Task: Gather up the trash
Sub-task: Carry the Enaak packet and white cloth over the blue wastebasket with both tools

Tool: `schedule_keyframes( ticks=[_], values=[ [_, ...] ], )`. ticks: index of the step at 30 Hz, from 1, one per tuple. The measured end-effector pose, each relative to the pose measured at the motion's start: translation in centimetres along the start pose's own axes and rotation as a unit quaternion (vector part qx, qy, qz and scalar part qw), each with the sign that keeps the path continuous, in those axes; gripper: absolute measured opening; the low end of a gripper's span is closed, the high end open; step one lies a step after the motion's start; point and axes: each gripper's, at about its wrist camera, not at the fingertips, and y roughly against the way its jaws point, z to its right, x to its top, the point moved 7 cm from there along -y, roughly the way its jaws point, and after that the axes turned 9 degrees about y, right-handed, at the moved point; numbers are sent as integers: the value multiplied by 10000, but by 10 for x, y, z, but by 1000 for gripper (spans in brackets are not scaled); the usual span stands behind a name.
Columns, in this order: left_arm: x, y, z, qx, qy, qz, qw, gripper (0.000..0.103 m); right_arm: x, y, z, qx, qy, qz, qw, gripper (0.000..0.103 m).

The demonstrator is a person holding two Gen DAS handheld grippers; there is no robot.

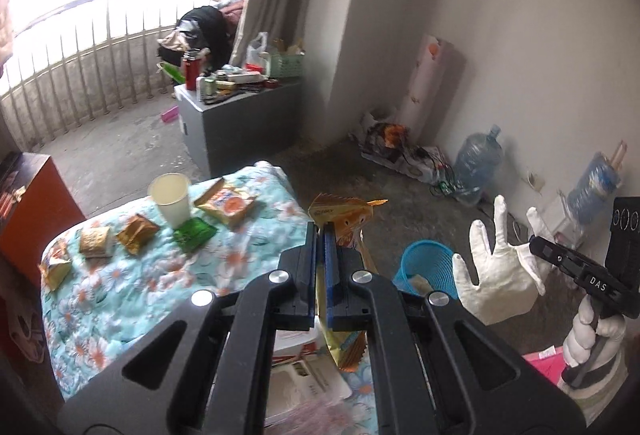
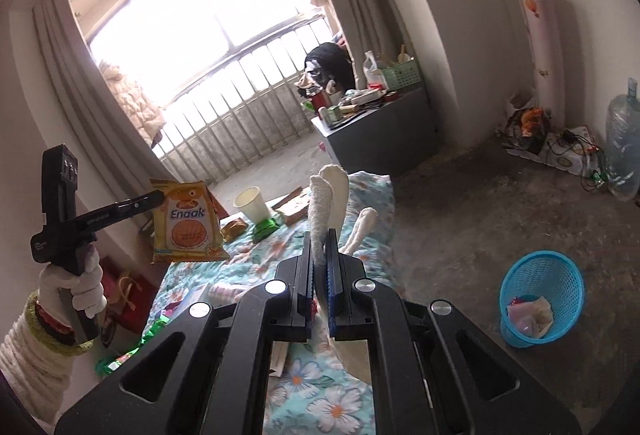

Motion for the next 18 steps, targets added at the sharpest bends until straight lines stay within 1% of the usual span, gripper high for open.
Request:
schedule_keyframes(
  ticks=[3,6,8,10,13,15,18],
  values=[
    [-8,-45,58,-166,-376,-358,9985,2,-12,9,47,-255,-337,24,9991,6],
    [-25,-95,113,-325,-716,-726,9943,2,-25,10,95,-501,-741,-6,9960,6],
    [-44,-133,149,-437,-908,-991,9900,2,-35,7,124,-699,-952,-34,9930,6],
    [-62,-164,176,-496,-1124,-1140,9859,2,-45,1,153,-878,-1151,-72,9894,6],
    [-90,-215,214,-482,-1501,-1311,9788,2,-64,-18,198,-1068,-1541,-170,9821,6],
    [-109,-250,234,-466,-1637,-1497,9740,2,-80,-36,230,-1188,-1811,-299,9758,6],
    [-127,-295,260,-491,-1735,-1701,9688,2,-100,-59,271,-1232,-2219,-446,9662,6]
  ],
)
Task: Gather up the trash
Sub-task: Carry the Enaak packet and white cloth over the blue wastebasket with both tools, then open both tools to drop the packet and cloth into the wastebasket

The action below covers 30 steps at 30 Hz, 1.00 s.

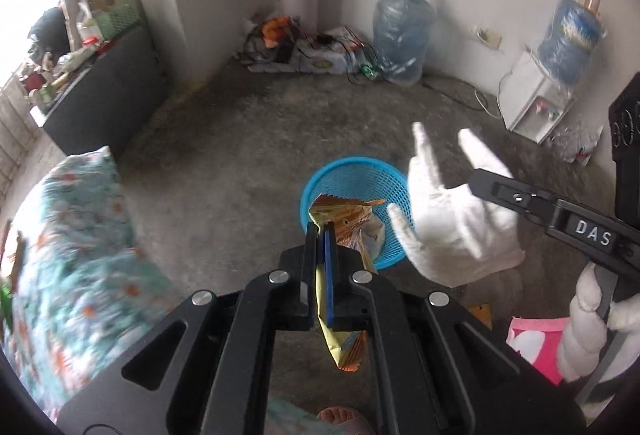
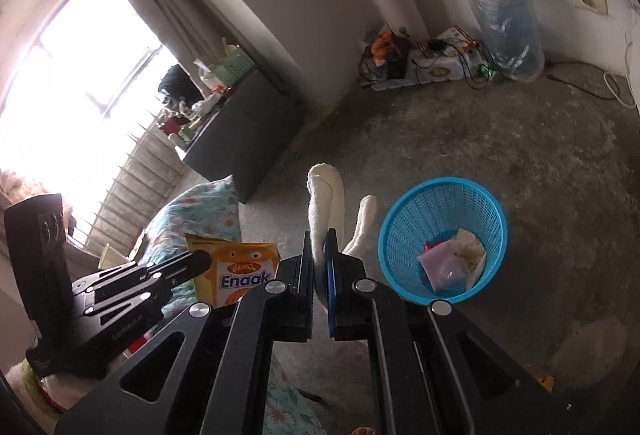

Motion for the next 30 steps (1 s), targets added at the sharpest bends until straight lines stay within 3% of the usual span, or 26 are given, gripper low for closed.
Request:
schedule_keyframes(
  ticks=[11,13,14,16,24,30],
  values=[
    [19,-140,47,-89,154,-408,9990,4,15,-86,101,-445,-1021,-163,9936,9],
    [19,-158,47,-30,223,-559,9982,19,13,-98,116,-421,-1338,-224,9899,16],
    [20,-162,47,-46,316,-565,9979,23,11,-102,123,-438,-1473,-240,9878,27],
    [20,-165,42,-79,523,-530,9972,31,8,-104,131,-454,-1606,-192,9858,33],
    [21,-132,10,-1,746,-521,9959,43,1,-76,127,-415,-1525,42,9874,33],
    [7,-28,-45,-406,896,-788,9920,45,0,-14,71,100,-1098,421,9930,43]
  ],
)
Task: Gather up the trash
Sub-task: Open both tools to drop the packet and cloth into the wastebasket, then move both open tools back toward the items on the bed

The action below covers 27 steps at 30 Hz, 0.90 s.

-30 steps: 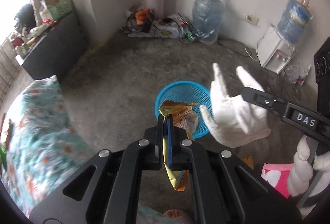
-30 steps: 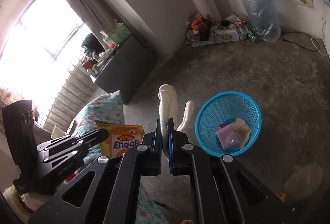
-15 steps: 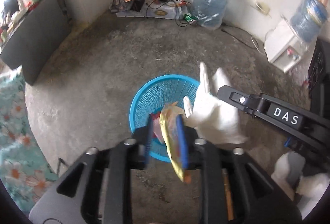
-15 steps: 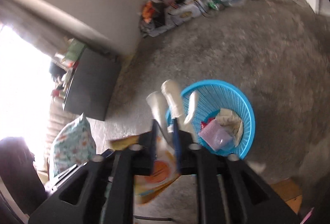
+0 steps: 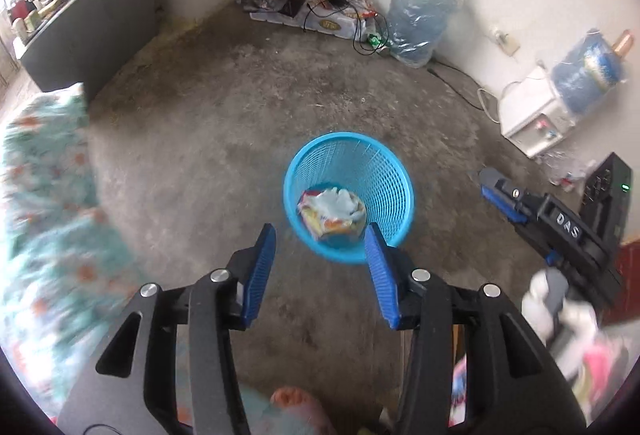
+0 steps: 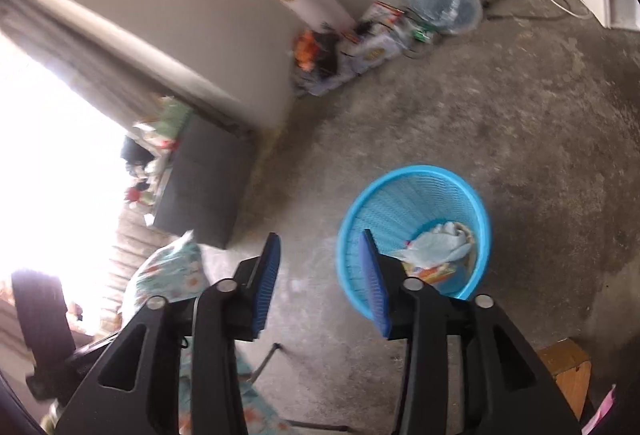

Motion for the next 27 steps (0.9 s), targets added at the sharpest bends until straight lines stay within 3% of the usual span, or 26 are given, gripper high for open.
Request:
schedule_keyframes(
  ticks=[3,7,13,17,23,27],
  values=[
    [-17,83,-43,75,31,230,9997,52,-13,32,-46,399,362,48,9985,51],
    [-50,206,-109,382,227,885,9951,59,-37,65,-119,973,946,-28,9907,56],
    [-132,351,-190,597,790,1882,9771,65,-90,99,-237,1926,1865,-495,9621,57],
    [-199,404,-226,911,931,2445,9609,69,-139,115,-292,2524,2239,-948,9366,64],
    [-292,447,-292,1281,1532,2877,9367,70,-227,108,-327,2555,2698,-1832,9101,65],
    [-350,467,-350,1196,2452,3095,9109,70,-268,89,-332,2475,2685,-2231,9038,65]
  ],
)
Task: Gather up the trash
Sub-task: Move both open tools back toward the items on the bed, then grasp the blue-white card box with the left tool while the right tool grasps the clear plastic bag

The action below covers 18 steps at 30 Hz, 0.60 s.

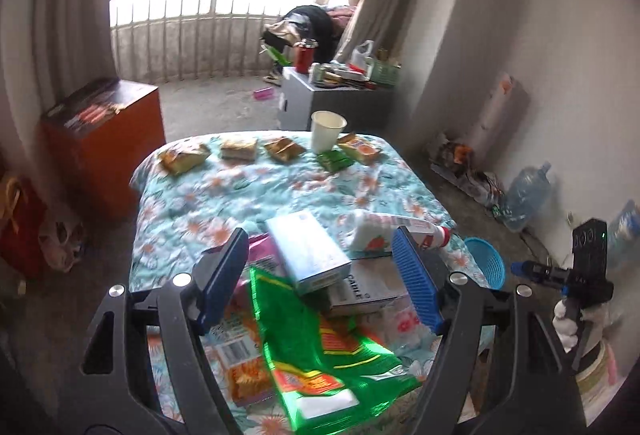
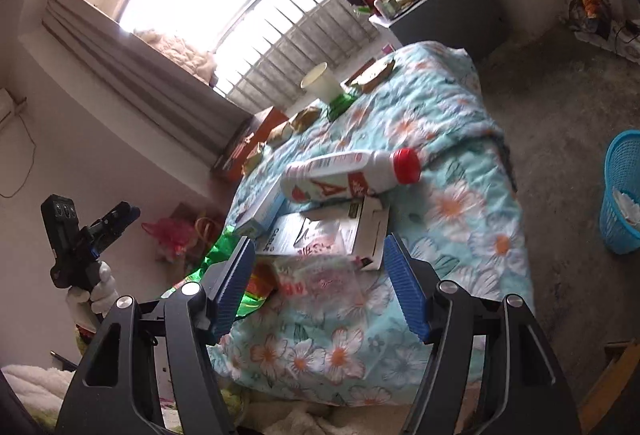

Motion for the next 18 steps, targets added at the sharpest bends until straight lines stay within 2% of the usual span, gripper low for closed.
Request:
schedule_keyframes(
  ticks=[5,7,9,13,18],
  values=[
    [-25,1,-67,133,929,16,9956,70,-9,-49,-2,8,-127,-321,9994,65],
    [-40,3,-85,209,1217,139,9922,70,-13,-66,3,-2,-234,-481,9986,65],
    [-54,-3,-98,131,1498,96,9886,70,-16,-82,10,35,-400,-606,9974,65],
    [-76,-15,-115,87,1756,-84,9844,70,-22,-98,12,249,-547,-746,9954,65],
    [-78,-26,-124,-3,1867,-126,9823,70,-32,-109,8,407,-549,-982,9928,65]
  ],
)
